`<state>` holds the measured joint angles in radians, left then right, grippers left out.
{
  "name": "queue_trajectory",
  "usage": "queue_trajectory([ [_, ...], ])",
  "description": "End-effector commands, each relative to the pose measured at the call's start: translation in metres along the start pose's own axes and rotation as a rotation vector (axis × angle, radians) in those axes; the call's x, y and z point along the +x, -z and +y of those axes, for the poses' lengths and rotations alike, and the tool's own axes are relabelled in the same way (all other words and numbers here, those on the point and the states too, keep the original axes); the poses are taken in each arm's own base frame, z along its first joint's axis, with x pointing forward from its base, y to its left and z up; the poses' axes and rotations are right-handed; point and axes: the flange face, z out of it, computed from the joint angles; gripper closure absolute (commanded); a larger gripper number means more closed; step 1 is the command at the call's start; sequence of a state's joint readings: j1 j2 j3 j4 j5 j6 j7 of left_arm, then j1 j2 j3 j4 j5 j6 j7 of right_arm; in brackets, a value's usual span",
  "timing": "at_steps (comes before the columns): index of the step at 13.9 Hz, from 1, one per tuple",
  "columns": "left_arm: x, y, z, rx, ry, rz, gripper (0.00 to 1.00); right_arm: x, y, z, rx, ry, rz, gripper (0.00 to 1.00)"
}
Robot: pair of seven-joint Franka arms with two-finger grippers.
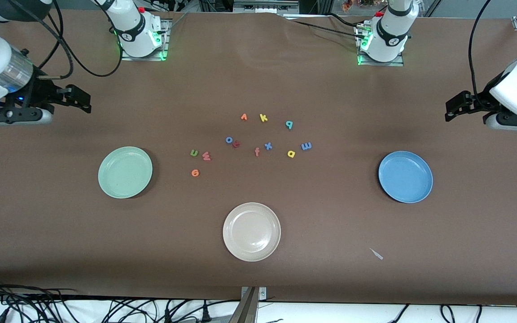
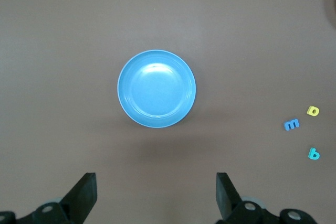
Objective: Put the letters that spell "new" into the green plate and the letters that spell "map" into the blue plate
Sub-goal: 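Move the right gripper toward the letters while the left gripper reaches letters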
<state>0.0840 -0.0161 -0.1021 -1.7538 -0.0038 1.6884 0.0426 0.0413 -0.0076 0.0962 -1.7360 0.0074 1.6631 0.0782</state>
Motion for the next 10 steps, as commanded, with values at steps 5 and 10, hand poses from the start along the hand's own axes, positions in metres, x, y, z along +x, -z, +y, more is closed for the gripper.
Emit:
queue_trajectory([
  [5,0.07,-0.095,0.117,-0.049,-0.18,-0.128,0.0,0.003,-0.057,-0.045,0.018,0.036,0.035,0.0],
  [10,0.078,-0.171,0.231,-0.097,-0.224,-0.097,0.0,0.021,-0.117,-0.081,0.05,0.083,-0.025,0.0],
])
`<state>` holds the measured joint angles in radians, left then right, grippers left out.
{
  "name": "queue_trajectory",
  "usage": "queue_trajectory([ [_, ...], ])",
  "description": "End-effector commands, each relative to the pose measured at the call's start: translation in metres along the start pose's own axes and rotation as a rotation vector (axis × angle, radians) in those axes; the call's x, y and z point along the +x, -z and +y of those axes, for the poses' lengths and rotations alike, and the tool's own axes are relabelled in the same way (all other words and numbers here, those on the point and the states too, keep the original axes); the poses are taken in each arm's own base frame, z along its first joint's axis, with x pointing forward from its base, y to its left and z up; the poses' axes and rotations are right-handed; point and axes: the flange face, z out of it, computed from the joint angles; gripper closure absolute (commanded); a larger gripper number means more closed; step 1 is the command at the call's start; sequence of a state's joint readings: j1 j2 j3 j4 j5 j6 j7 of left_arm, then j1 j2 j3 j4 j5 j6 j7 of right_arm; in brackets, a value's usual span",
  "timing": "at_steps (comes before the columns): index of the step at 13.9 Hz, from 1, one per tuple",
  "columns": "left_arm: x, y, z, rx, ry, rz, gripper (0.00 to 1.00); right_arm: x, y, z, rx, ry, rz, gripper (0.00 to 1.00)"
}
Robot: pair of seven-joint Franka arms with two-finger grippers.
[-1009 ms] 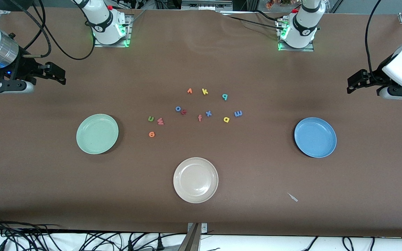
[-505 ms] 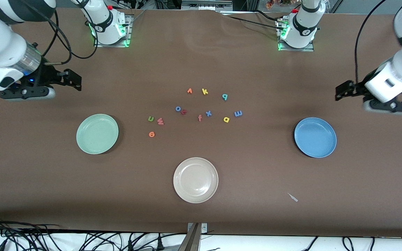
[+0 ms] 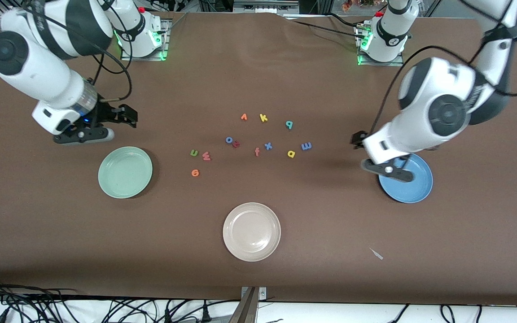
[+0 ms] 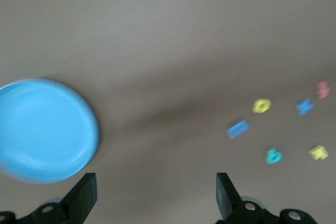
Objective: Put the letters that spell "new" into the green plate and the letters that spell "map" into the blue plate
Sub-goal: 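Move the right gripper toward the letters while the left gripper reaches letters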
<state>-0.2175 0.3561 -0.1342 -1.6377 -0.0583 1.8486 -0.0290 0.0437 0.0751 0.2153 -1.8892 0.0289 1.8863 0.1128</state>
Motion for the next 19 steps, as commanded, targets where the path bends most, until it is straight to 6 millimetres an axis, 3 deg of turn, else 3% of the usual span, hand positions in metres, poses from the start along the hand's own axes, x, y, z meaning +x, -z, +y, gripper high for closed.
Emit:
queue_trajectory([
  [1,0.019,-0.039,0.055,-0.019,0.012,0.022,0.0,0.01,-0.025,-0.017,0.028,0.013,-0.002,0.0],
  [5,0.022,-0.116,0.133,-0.015,0.061,0.087,0.0,0.007,-0.064,-0.027,0.036,-0.097,0.026,0.0],
  [6,0.016,-0.133,0.145,0.006,0.069,0.095,0.0,0.007,-0.072,-0.028,0.039,-0.135,0.032,0.0],
  [10,-0.004,-0.196,0.179,0.069,0.088,0.144,0.0,0.013,-0.122,-0.072,0.065,-0.229,0.049,0.0],
  [14,-0.008,-0.236,0.189,0.097,0.075,0.131,0.0,0.019,-0.168,-0.102,0.091,-0.315,0.054,0.0],
  [17,-0.008,-0.246,0.188,0.098,0.079,0.124,0.06,0.018,-0.2,-0.122,0.093,-0.371,0.045,0.0],
  [19,-0.006,-0.251,0.189,0.095,0.076,0.126,0.14,0.018,-0.217,-0.122,0.093,-0.375,0.036,0.0],
])
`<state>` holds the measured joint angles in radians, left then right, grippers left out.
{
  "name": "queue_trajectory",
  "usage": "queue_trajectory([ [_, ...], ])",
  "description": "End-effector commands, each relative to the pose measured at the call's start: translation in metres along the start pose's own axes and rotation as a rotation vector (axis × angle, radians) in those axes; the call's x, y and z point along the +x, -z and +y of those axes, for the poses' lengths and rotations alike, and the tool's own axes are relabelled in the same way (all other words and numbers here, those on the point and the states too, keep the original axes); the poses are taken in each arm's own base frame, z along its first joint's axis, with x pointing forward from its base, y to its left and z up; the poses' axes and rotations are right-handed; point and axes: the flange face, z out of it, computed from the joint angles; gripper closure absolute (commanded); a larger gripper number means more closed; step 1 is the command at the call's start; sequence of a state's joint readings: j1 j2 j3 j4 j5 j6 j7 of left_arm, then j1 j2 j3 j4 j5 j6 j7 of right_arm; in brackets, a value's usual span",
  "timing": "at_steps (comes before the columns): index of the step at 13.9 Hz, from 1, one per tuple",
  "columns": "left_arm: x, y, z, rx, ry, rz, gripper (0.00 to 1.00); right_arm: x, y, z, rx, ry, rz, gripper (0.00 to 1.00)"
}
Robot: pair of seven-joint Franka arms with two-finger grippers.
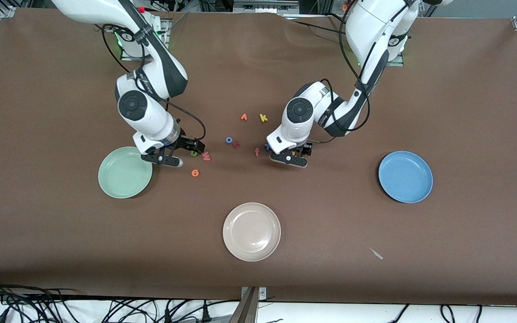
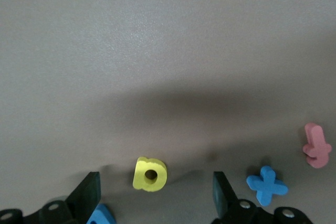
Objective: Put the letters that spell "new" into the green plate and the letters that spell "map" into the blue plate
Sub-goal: 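Grasp the green n with the right gripper while the left grasps yellow d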
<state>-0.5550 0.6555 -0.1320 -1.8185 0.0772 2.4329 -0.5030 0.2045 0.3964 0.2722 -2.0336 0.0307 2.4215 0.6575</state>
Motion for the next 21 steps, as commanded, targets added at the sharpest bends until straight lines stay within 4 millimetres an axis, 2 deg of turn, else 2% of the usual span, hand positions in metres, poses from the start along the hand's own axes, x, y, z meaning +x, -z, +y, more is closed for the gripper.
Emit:
queue_trajectory([
  [1,0.002,-0.005,-0.001,0.022,-0.003,0.016,0.25,0.003,-0.02,-0.001,-0.005,-0.021,0.014,0.0],
  [4,0.001,-0.006,-0.002,0.027,0.0,0.009,0.63,-0.001,-0.05,-0.002,-0.051,-0.031,0.037,0.0],
  [7,0.001,-0.007,-0.004,0.03,0.005,0.002,0.95,-0.003,-0.059,0.004,-0.07,-0.05,0.03,0.0],
  [8,0.0,-0.007,-0.004,0.032,0.009,-0.001,1.0,-0.004,-0.06,0.006,-0.074,-0.051,0.027,0.01],
  [10,0.002,-0.002,-0.009,0.04,0.028,-0.012,1.0,-0.006,-0.065,0.009,-0.085,-0.055,0.023,0.01],
  [12,0.017,0.028,-0.035,0.073,0.044,-0.054,1.0,-0.006,-0.067,0.011,-0.095,-0.052,0.026,0.01],
  [13,0.026,0.041,-0.054,0.081,0.022,-0.1,1.0,-0.008,-0.073,0.014,-0.101,-0.054,0.024,0.02],
  [14,0.032,0.055,-0.064,0.087,-0.025,-0.139,1.0,-0.009,-0.075,0.014,-0.098,-0.055,0.032,0.03],
  [17,0.045,0.084,-0.125,0.076,-0.123,-0.251,1.0,-0.015,-0.083,0.017,-0.091,-0.049,0.039,0.08],
  [19,0.048,0.087,-0.173,0.055,-0.221,-0.308,1.0,-0.015,-0.085,0.02,-0.091,-0.051,0.041,0.14],
  [21,0.05,0.083,-0.224,0.039,-0.309,-0.352,1.0,-0.016,-0.086,0.018,-0.096,-0.038,0.044,0.25],
])
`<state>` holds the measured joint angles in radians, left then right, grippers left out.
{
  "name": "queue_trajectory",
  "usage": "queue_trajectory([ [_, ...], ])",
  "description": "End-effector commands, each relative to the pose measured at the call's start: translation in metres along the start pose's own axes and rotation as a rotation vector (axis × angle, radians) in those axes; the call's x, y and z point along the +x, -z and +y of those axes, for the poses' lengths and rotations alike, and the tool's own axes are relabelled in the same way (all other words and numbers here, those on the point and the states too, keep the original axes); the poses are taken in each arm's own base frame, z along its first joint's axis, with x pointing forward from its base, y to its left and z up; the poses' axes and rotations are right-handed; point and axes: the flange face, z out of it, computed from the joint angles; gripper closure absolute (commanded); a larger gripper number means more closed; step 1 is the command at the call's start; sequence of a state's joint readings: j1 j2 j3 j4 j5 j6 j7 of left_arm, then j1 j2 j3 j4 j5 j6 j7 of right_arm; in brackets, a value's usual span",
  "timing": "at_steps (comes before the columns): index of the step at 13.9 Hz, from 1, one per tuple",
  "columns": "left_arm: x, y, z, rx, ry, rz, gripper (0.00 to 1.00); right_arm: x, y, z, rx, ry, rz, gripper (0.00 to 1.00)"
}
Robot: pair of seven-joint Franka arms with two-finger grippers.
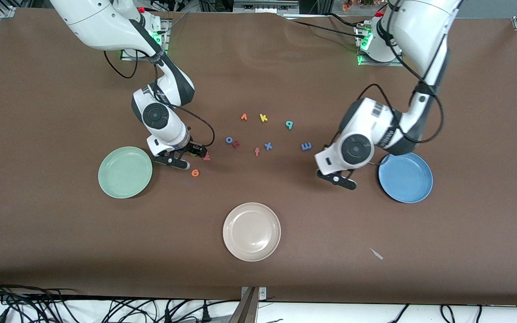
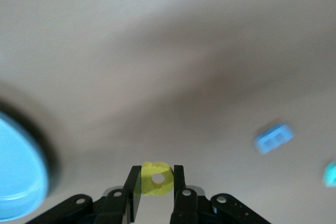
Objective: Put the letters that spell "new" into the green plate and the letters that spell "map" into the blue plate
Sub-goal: 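Grasp the green n with the right gripper while the left grasps yellow d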
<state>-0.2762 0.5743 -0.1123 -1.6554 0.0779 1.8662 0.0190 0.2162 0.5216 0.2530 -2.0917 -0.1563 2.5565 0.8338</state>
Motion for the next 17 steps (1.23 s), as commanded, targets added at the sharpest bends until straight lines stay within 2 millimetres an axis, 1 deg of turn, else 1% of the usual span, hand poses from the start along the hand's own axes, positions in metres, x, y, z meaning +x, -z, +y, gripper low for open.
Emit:
queue_trajectory([
  [1,-0.01,-0.011,-0.058,0.02,-0.154,-0.049,1.0,-0.004,-0.004,-0.001,-0.004,0.004,0.025,0.29],
  [2,-0.013,-0.015,-0.082,0.039,-0.184,-0.059,1.0,-0.004,-0.005,-0.001,-0.003,0.005,0.026,0.33],
  [4,-0.018,-0.025,-0.114,0.031,-0.251,-0.073,1.0,-0.006,-0.008,-0.001,0.005,0.007,0.029,0.38],
  [6,-0.021,-0.047,-0.152,0.052,-0.292,-0.099,1.0,-0.006,-0.008,-0.001,0.006,0.007,0.029,0.4],
  [7,-0.022,-0.058,-0.17,0.064,-0.298,-0.098,1.0,-0.006,-0.009,-0.001,0.005,0.007,0.027,0.42],
  [8,-0.02,-0.068,-0.177,0.061,-0.32,-0.094,1.0,-0.007,-0.009,-0.003,0.005,0.01,0.027,0.47],
  [9,-0.02,-0.072,-0.183,0.057,-0.338,-0.083,0.99,-0.011,-0.01,-0.007,0.005,0.008,0.027,0.52],
  [10,-0.021,-0.073,-0.189,0.053,-0.34,-0.084,0.48,-0.012,-0.01,-0.009,0.006,-0.013,0.028,0.53],
  [11,-0.022,-0.071,-0.188,0.048,-0.34,-0.082,0.01,-0.015,-0.009,-0.013,0.008,-0.012,0.03,0.55],
  [12,-0.021,-0.064,-0.184,0.045,-0.326,-0.07,0.0,-0.016,-0.01,-0.014,0.007,-0.011,0.029,0.57],
  [13,-0.021,-0.06,-0.179,0.023,-0.298,-0.062,0.0,-0.016,-0.009,-0.013,0.006,-0.011,0.029,0.57],
  [14,-0.023,-0.053,-0.172,-0.034,-0.223,-0.035,0.0,-0.014,-0.01,-0.011,0.004,-0.013,0.031,0.61],
  [15,-0.027,-0.052,-0.17,-0.108,-0.169,-0.002,0.0,-0.013,-0.01,-0.01,-0.001,-0.007,0.036,0.65],
  [16,-0.032,-0.039,-0.158,-0.15,-0.149,0.047,0.0,-0.012,-0.01,-0.009,-0.002,-0.007,0.038,0.69],
  [17,-0.044,-0.036,-0.148,-0.161,-0.125,0.084,0.0,-0.011,-0.009,-0.009,-0.002,-0.006,0.039,0.72],
])
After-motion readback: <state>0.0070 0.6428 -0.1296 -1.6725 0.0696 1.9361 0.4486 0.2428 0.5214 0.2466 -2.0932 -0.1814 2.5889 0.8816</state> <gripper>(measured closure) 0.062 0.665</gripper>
